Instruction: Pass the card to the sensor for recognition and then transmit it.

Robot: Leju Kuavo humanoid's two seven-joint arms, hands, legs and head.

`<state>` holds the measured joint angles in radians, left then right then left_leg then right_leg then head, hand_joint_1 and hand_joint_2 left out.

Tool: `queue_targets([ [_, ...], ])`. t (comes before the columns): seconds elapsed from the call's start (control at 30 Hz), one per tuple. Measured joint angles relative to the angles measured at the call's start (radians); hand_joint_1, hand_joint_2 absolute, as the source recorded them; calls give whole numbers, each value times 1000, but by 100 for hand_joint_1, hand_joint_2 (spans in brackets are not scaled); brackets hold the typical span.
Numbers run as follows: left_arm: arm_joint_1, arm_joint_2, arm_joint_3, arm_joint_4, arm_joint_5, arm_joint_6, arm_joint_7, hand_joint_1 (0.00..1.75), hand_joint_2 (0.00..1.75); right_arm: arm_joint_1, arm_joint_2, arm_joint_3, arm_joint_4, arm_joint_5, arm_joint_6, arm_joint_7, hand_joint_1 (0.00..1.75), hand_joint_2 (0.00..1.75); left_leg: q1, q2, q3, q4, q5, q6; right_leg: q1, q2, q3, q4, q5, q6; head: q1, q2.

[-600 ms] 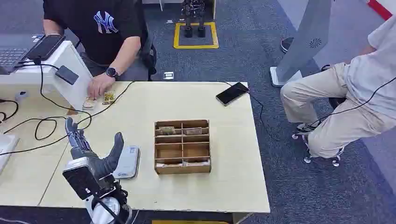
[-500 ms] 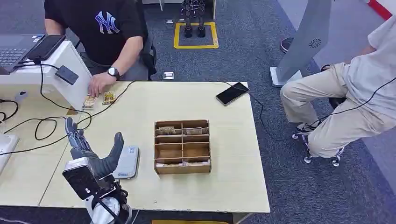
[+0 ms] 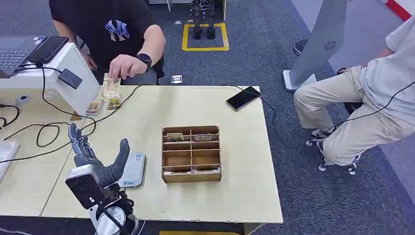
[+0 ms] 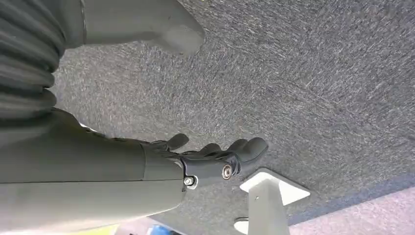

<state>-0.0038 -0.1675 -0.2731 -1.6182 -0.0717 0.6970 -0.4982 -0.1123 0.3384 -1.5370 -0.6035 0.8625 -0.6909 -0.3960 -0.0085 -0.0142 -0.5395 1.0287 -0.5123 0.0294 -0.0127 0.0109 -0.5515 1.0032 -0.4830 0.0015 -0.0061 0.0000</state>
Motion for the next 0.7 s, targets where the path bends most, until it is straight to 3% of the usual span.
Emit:
queue_targets([
  [0.53, 0, -2, 0, 0, 6, -5, 11, 0, 175, 0, 0, 0, 0, -3, 0, 0, 0, 175, 0, 0, 0, 0, 0, 0, 0, 0, 0, 0, 0, 0, 0, 0],
  [0.7, -49, 2, 3, 41, -86, 0, 43, 0, 175, -2, 0, 0, 5, 63, 0, -14, 0, 175, 0, -1, 0, 0, 0, 0, 0, 0, 0, 0, 0, 0, 0, 0],
])
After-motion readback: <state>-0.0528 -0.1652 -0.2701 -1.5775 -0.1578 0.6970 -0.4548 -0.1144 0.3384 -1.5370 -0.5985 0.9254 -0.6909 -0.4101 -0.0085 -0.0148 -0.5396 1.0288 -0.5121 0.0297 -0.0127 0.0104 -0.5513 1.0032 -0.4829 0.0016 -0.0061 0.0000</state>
